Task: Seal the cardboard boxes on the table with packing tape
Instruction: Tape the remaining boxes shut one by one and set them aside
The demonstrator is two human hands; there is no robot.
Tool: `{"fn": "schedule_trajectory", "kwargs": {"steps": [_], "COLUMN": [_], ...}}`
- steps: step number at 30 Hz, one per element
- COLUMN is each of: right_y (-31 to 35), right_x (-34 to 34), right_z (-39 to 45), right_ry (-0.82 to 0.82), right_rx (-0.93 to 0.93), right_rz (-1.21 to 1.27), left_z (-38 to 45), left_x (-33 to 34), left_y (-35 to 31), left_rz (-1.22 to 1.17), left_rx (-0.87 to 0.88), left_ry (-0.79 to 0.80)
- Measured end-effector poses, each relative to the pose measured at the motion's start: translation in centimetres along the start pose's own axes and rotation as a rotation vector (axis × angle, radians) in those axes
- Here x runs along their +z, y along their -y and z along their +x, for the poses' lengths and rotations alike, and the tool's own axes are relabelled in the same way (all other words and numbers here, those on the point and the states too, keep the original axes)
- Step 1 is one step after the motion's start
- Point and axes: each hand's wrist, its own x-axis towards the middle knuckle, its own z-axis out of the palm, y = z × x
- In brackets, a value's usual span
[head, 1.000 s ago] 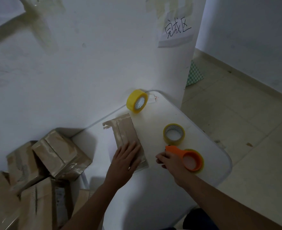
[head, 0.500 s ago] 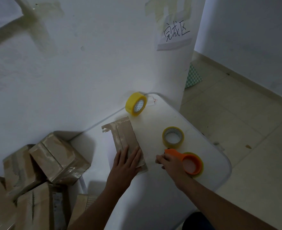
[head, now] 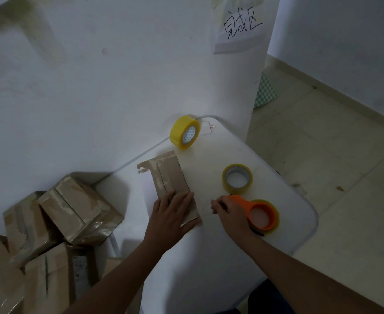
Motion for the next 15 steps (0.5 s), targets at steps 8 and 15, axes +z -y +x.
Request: {"fn": "schedule_trajectory", "kwargs": {"steps": [8,15], "right_y": [-1.6,-1.6], "right_x": [2.3,4.7], "right_z": [1.6,2.4], "right_ry": [-0.018,0.019], "right_rx": [-0.161,-0.246], "right_rz": [-0.155,-0.251], "left_z": [-0.7,-0.7], "left_x": [0.8,1.0], "left_y": [1.1,1.0], "left_rz": [-0.006,0.019], "left_rx": [0.072,0.092], "left_ry": [0.029,0.001]}}
